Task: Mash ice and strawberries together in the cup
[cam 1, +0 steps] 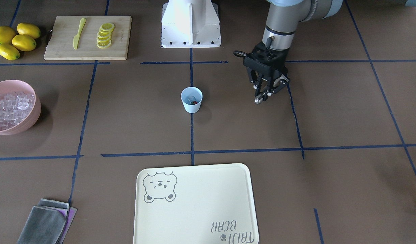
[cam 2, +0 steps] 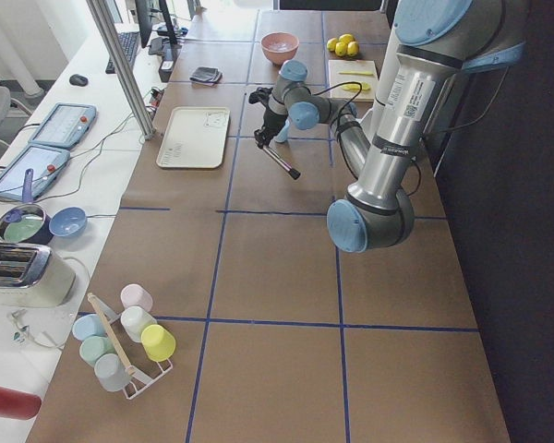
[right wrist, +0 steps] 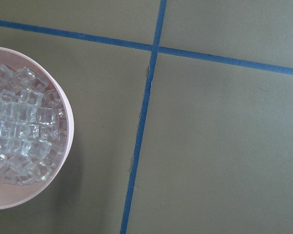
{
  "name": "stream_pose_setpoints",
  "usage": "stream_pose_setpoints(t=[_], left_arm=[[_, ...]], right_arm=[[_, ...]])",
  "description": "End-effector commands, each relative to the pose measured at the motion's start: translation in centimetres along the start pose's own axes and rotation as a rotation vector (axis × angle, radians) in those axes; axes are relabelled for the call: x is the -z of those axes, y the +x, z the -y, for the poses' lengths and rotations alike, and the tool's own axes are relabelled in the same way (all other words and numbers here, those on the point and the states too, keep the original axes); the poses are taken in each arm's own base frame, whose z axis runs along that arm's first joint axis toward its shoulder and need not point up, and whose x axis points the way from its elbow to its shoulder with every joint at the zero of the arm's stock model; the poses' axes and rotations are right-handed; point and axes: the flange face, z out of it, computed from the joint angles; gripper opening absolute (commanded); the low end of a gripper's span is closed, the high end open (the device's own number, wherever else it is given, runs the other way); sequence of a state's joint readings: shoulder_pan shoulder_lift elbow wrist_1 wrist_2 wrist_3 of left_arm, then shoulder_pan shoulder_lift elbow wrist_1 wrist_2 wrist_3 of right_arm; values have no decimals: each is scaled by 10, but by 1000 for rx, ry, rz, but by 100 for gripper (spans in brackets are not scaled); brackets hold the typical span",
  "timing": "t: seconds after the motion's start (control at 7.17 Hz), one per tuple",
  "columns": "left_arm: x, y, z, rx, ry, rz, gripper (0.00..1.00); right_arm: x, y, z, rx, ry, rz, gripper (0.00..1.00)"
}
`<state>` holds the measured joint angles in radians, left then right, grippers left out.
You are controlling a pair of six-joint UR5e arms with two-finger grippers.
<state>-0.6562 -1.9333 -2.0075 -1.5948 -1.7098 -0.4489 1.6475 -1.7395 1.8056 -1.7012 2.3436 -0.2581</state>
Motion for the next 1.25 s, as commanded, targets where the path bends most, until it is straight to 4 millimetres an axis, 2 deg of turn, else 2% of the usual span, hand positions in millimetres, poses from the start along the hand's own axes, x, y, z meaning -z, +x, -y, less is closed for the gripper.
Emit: stream_pose_setpoints(t=[0.0, 0.14, 0.42, 0.56, 0.7, 0.84, 1.12], left_arm=[[-25, -117, -66, 142, -153, 133, 10], [-28, -158, -92, 191, -193, 179, 10], [-43, -243, -168, 353, -322, 225, 10], [-48, -277, -184, 437, -368, 183, 10], [-57, -297, -203, 498, -408, 151, 10], [-62, -305, -223, 526, -395, 113, 10], [-87, -319, -262, 606, -334, 69, 10]], right_arm=[[-1, 0, -1, 0, -1, 1, 99], [0, 0, -1, 0, -1, 1, 99], [0, 0, -1, 1, 0, 0, 99], [0, 0, -1, 0, -1, 1, 99], [0, 0, -1, 1, 0, 0, 99], [0, 0, -1, 1, 0, 0, 99], [0, 0, -1, 0, 0, 0, 99]])
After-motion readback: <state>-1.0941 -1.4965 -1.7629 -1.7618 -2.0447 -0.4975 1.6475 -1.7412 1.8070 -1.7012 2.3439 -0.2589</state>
